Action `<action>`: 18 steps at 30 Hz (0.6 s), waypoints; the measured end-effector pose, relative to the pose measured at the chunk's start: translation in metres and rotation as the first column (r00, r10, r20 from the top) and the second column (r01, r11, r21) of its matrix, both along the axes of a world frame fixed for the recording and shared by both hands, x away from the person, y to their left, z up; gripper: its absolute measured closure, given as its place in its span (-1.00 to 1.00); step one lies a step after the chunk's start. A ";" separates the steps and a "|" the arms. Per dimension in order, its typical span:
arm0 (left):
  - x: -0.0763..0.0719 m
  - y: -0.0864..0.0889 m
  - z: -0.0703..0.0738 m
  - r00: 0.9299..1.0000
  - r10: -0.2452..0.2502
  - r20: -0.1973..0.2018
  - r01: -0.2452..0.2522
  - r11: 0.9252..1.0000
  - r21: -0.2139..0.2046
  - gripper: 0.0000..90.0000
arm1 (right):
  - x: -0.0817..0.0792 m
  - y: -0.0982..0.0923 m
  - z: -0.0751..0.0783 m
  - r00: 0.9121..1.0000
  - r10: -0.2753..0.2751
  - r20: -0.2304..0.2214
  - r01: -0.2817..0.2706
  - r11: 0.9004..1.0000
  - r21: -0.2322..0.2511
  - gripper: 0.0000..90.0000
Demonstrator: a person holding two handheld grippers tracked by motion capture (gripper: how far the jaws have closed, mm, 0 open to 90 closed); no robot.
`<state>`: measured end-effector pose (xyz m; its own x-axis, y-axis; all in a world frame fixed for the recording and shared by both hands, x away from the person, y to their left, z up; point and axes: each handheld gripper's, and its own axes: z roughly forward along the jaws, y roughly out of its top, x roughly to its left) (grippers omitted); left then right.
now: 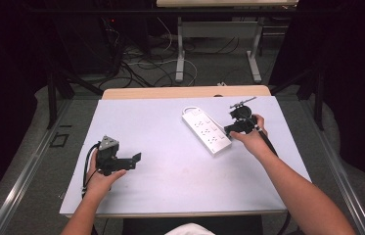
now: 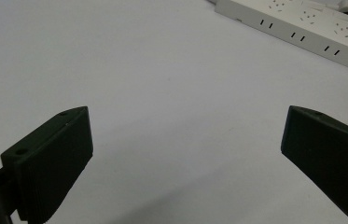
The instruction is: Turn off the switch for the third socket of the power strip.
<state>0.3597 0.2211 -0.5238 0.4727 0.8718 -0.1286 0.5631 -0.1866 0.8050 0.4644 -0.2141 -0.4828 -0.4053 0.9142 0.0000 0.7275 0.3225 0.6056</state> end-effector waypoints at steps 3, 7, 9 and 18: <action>0.000 0.000 0.000 1.000 0.001 0.000 -0.001 1.000 0.000 -0.96 | 0.001 -0.001 -0.003 1.000 0.000 -0.002 0.000 1.000 0.003 0.33; 0.000 0.000 0.000 1.000 0.000 0.000 0.000 1.000 0.004 -0.96 | 0.003 0.000 -0.006 0.999 -0.010 -0.033 0.010 1.000 0.016 0.50; 0.000 0.000 0.000 1.000 0.002 -0.001 -0.002 1.000 0.005 -0.96 | 0.004 0.000 -0.007 0.999 0.001 -0.040 0.000 1.000 0.017 0.55; 0.000 0.000 0.000 1.000 -0.003 -0.012 0.003 1.000 0.008 -0.96 | 0.008 0.003 -0.014 0.999 0.002 -0.048 -0.001 0.999 0.033 0.77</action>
<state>0.3600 0.2210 -0.5240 0.4741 0.8712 -0.1273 0.5719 -0.1948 0.7968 0.4725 -0.2116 -0.4965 -0.4053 0.9128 0.0496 0.7557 0.3040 0.5801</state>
